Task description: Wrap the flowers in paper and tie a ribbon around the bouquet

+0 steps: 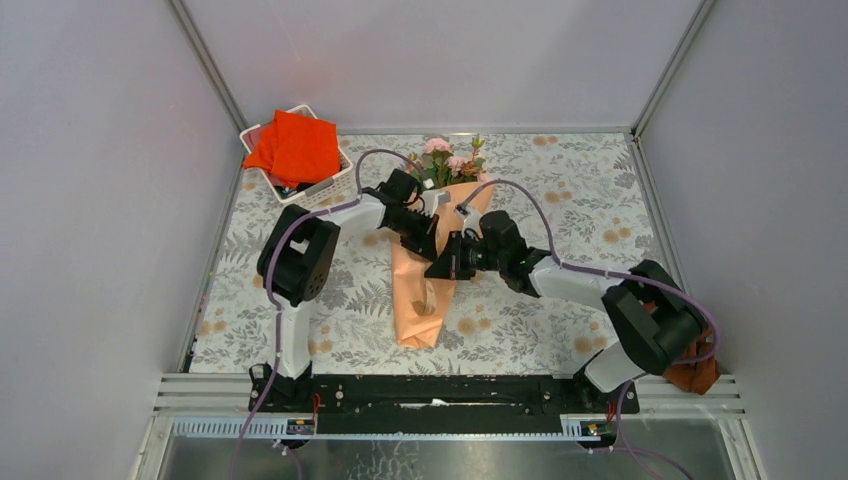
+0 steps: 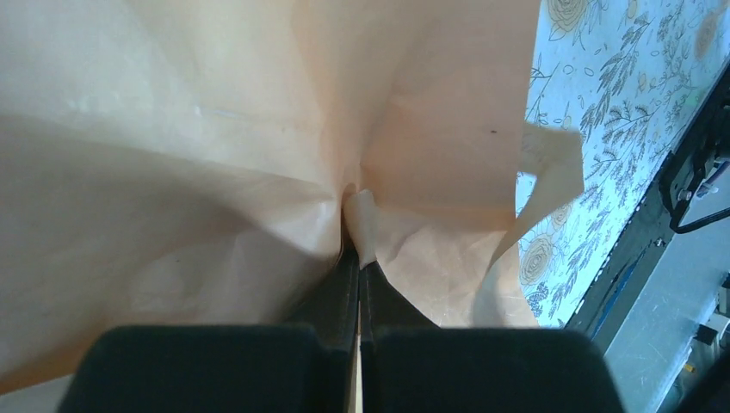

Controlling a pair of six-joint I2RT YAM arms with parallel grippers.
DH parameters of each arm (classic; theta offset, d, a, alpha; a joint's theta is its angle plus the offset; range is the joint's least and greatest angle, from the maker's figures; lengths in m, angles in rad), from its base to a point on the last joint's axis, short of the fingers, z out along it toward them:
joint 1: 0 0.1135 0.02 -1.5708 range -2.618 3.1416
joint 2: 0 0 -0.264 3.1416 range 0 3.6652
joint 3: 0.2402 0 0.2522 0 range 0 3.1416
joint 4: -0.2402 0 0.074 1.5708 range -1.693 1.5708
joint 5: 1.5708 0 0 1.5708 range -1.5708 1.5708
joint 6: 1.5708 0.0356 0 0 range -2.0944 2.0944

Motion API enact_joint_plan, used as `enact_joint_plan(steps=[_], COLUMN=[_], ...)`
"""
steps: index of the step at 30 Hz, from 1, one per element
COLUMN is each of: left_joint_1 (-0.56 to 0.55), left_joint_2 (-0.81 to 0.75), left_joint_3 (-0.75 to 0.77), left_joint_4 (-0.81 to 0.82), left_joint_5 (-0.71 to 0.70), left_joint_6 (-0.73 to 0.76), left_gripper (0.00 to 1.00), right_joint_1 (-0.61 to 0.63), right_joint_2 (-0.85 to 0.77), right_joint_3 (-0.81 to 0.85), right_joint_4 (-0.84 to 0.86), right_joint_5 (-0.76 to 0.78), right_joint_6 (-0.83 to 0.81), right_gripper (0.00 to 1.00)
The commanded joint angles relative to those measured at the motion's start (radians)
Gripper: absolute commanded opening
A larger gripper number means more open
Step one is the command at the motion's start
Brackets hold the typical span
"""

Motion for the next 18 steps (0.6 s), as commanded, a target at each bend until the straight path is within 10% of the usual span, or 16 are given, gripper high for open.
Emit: enact_joint_plan(steps=[1,12,18], left_joint_1=[0.017,0.062,-0.091], left_joint_2=[-0.055,-0.311,-0.483], left_joint_3=[-0.004,0.015,-0.013], left_joint_4=[0.033,-0.326,-0.551], left_joint_5=[0.023,-0.065,-0.184], left_joint_6=[0.033,0.309,0.631], left_gripper=[0.0,0.0,0.0], right_joint_1=[0.012,-0.064,-0.1], right_joint_2=[0.098,0.293,0.378], right_joint_3=[-0.011,0.149,0.298], right_joint_4=[0.118,-0.007,-0.03], right_joint_5=[0.086,0.185,0.131], right_joint_6=[0.031,0.073,0.072], right_gripper=[0.0,0.0,0.0])
